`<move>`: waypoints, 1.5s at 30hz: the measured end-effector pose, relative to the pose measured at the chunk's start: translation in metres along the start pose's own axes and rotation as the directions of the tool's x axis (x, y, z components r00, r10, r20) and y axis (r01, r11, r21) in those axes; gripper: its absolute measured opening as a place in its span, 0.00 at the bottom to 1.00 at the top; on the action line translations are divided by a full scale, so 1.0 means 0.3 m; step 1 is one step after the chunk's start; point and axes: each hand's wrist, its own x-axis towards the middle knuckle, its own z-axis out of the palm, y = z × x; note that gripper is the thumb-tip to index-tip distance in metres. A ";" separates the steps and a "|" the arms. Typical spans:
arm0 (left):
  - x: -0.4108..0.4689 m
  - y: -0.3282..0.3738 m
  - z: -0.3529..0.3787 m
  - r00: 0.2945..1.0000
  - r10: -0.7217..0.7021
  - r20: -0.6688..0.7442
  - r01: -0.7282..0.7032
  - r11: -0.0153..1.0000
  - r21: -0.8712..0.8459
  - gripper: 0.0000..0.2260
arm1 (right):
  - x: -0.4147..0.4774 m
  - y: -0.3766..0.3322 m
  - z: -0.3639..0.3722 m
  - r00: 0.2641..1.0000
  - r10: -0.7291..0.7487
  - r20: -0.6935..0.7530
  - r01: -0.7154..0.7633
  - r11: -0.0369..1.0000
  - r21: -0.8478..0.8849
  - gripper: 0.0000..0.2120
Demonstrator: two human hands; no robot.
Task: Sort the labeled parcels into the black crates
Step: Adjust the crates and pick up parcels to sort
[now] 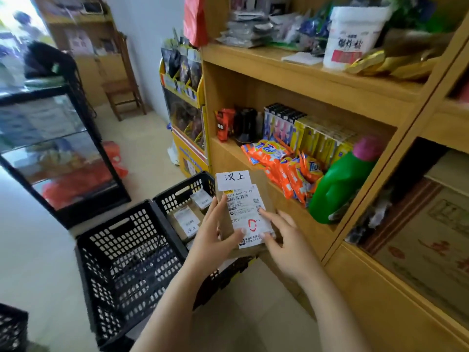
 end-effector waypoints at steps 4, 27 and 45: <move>0.138 -0.021 0.037 0.994 -0.024 -0.108 0.024 1.000 0.000 0.36 | 0.216 0.029 -0.044 0.995 -0.038 0.092 0.040 0.999 -0.015 0.24; 0.841 -0.510 -0.361 0.885 -0.299 -0.356 0.329 0.944 0.025 0.37 | 1.217 0.024 0.497 0.874 -0.038 0.484 0.056 0.998 -0.022 0.26; 1.028 -1.354 -0.393 0.806 -0.538 -0.247 0.574 0.812 0.104 0.51 | 1.621 0.632 1.150 0.630 0.031 0.776 0.072 0.993 -0.099 0.29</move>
